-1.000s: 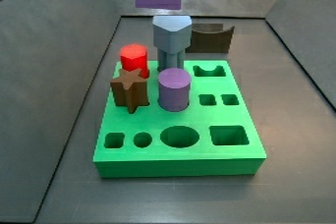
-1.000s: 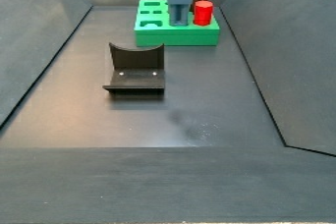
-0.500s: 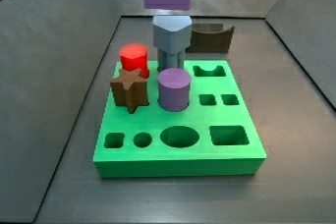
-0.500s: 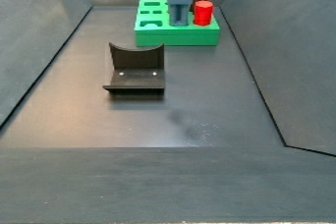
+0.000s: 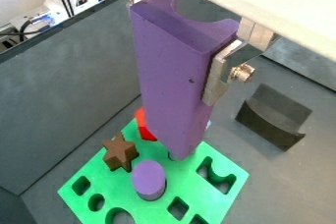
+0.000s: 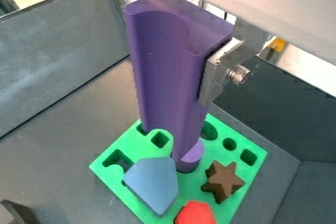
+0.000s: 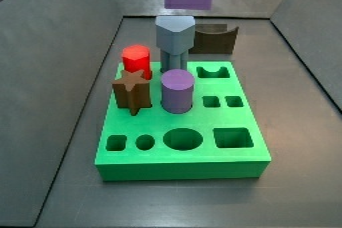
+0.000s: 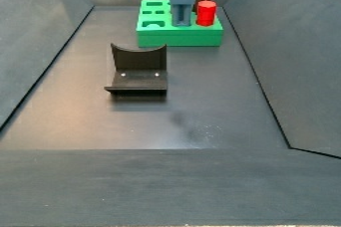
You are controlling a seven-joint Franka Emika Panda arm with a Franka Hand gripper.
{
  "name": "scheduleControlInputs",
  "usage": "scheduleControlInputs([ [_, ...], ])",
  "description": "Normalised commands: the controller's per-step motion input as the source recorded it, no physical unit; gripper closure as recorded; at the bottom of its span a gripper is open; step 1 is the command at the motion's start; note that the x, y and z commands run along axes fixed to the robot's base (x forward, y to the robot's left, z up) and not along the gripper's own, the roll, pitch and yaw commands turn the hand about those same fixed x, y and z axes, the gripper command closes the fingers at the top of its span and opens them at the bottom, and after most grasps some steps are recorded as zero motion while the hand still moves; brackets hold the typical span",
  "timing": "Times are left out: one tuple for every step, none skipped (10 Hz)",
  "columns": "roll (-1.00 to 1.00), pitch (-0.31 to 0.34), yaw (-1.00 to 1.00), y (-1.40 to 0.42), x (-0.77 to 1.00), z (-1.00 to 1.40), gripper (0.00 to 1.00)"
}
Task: Pick up the arch object. Move up. Rotate the arch object. Move to above the board. Insert the arch object.
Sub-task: Insert the arch object.
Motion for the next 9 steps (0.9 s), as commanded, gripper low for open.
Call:
scheduleControlInputs([
  [0.34, 0.129, 0.01, 0.00, 1.00, 0.00, 1.00],
  [0.37, 0.147, 0.01, 0.00, 1.00, 0.00, 1.00],
  [0.27, 0.044, 0.00, -0.02, 1.00, 0.06, 1.00],
  [0.08, -0.031, 0.00, -0.12, 1.00, -0.03, 1.00],
  [0.01, -0.036, 0.00, -0.07, 1.00, -0.13, 1.00],
  [0.02, -0.010, 0.00, 0.00, 1.00, -0.19, 1.00],
  [0.04, 0.000, 0.00, 0.01, 1.00, -0.27, 1.00],
  [0.04, 0.000, 0.00, 0.02, 1.00, -0.27, 1.00],
  [0.09, 0.000, 0.00, 0.11, 1.00, -0.24, 1.00],
])
